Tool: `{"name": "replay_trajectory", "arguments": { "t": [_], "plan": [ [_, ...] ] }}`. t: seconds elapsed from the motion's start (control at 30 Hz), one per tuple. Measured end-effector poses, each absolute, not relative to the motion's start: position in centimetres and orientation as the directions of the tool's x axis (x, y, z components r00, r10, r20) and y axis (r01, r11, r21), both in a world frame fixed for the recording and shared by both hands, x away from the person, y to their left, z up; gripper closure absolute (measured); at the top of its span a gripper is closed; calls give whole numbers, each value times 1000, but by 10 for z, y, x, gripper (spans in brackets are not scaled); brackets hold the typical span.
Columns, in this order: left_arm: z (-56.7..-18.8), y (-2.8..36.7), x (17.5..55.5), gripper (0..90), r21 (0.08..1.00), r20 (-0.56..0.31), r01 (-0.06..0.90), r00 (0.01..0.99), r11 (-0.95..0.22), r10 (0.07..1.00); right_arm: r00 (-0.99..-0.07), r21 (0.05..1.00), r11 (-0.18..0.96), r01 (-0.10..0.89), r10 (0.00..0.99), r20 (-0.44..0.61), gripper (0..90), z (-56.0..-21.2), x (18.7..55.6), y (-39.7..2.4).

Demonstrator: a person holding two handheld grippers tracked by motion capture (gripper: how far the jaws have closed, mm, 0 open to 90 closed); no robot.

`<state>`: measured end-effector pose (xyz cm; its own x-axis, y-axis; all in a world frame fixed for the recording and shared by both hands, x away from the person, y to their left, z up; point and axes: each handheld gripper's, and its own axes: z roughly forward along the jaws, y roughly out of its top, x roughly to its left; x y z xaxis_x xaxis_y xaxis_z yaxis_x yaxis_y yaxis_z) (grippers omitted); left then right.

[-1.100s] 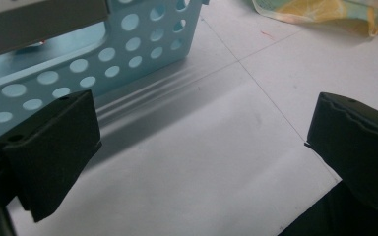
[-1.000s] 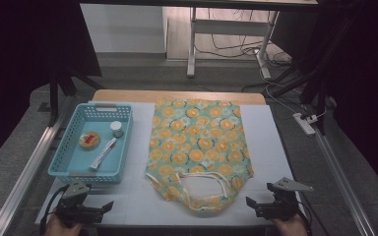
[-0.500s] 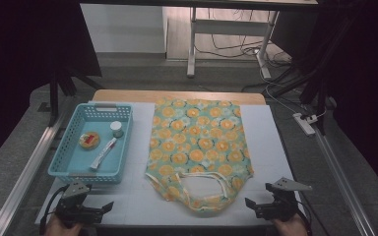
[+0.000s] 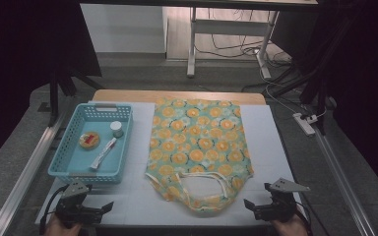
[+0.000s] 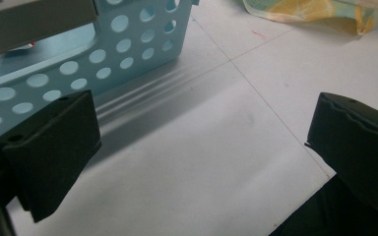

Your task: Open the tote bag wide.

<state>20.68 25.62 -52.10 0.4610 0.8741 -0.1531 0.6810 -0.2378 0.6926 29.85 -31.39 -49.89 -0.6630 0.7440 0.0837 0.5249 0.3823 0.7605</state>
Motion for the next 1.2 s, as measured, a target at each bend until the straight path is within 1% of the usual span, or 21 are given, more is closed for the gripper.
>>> {"name": "replay_trajectory", "arguments": {
  "t": [0.1,0.2,0.3,0.47,0.6,0.67,0.8,0.9,1.2],
  "plan": [
    [-521,257,207,0,694,-154,680,462,-238,873,-667,763,387,518,741,78,0,-498,298,-312],
    [-521,257,206,0,696,-151,677,464,-240,873,-684,783,398,479,728,49,0,-493,296,-307],
    [-521,257,206,0,698,-149,675,464,-240,873,-703,785,415,461,711,36,0,-491,296,-302],
    [-521,257,206,0,701,-149,673,464,-238,873,-713,777,429,460,701,35,0,-492,297,-298],
    [-521,258,206,0,703,-151,671,464,-235,873,-709,773,417,478,703,60,0,-491,298,-293],
    [-521,258,206,0,704,-156,672,463,-231,872,-724,773,427,469,687,61,0,-489,298,-288],
    [-521,258,205,0,705,-158,670,467,-232,870,-765,758,486,435,644,26,0,-488,297,-273],
    [-521,258,206,0,704,-158,672,464,-230,872,-780,751,507,423,626,16,0,-488,296,-265],
    [-521,258,206,0,704,-160,673,464,-229,871,-830,737,544,401,557,40,0,-488,294,-246]
  ]
}}
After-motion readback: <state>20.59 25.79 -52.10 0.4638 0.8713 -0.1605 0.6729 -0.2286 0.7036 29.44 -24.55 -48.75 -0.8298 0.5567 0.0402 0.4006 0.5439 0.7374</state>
